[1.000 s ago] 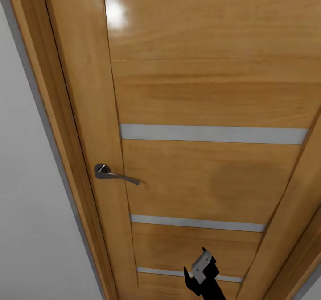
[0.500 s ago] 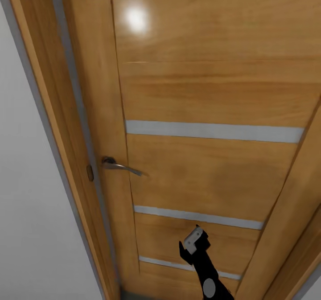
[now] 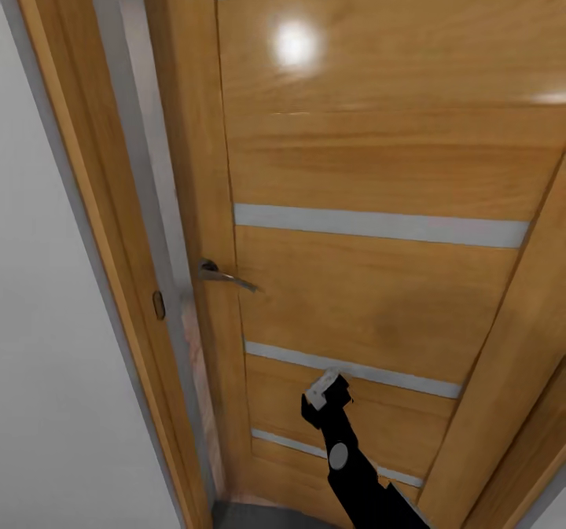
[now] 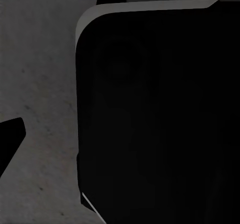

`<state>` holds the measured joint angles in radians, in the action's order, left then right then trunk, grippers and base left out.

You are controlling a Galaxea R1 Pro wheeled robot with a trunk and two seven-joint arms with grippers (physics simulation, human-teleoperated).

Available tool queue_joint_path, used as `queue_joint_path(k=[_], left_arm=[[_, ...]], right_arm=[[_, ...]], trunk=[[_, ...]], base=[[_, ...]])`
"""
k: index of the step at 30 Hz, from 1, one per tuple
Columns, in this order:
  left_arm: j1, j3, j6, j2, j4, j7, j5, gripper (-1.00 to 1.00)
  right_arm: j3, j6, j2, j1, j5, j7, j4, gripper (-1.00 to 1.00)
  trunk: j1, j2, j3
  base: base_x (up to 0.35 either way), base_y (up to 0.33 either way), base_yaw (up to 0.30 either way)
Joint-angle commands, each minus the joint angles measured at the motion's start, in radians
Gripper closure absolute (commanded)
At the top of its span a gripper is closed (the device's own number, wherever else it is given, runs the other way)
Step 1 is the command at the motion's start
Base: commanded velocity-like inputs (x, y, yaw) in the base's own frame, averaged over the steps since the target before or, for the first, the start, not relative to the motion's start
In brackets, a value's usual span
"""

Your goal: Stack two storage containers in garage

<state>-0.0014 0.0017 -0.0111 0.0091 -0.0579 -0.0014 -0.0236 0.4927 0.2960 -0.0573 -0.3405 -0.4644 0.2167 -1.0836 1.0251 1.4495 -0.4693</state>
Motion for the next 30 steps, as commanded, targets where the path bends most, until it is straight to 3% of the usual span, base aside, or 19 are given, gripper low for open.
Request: queue_joint_path(k=[1,4,5,10,19,22,26,30], left_arm=[[0.000,0.000,-0.001,0.000,0.000,0.000,-0.002,-1.00],[0.000,0.000,-0.001,0.000,0.000,0.000,-0.002,-1.00],[0.000,0.000,-0.001,0.000,0.000,0.000,-0.002,-1.00],[0.000,0.000,-0.001,0.000,0.000,0.000,-0.002,-1.00],[0.000,0.000,-0.001,0.000,0.000,0.000,-0.002,-1.00],[0.000,0.000,-0.001,0.000,0.000,0.000,-0.002,-1.00],[0.000,0.000,-0.001,0.000,0.000,0.000,-0.002,-1.00],[0.000,0.000,-0.001,0.000,0.000,0.000,-0.002,-1.00]], right_arm=[[0.003,0.023,-0.008,-0.018,-0.019,0.003,-0.001,-1.00],[0.003,0.057,-0.035,-0.038,-0.019,0.004,-0.001,-1.00],[0.003,0.087,-0.060,-0.060,-0.020,0.004,0.000,-1.00],[0.003,0.122,-0.084,-0.104,-0.053,0.006,0.016,-1.00],[0.003,0.134,-0.101,-0.127,-0.063,0.007,0.043,-1.00],[0.003,0.141,-0.111,-0.164,-0.063,0.008,0.079,-1.00],[0.003,0.145,-0.117,-0.253,-0.061,0.011,0.206,-1.00],[0.003,0.142,-0.117,-0.269,-0.060,0.013,0.243,-1.00]], trunk=[[0.000,0.001,-0.001],[0.000,0.001,-0.001],[0.000,0.001,-0.001],[0.000,0.001,-0.001],[0.000,0.001,-0.001],[0.000,0.001,-0.001],[0.000,0.001,-0.001],[0.000,0.001,-0.001]], base=[[0.000,0.000,0.000],[0.000,0.000,0.000],[0.000,0.000,0.000],[0.000,0.000,0.000],[0.000,0.000,0.000],[0.000,0.000,0.000],[0.000,0.000,0.000],[0.000,0.000,0.000]])
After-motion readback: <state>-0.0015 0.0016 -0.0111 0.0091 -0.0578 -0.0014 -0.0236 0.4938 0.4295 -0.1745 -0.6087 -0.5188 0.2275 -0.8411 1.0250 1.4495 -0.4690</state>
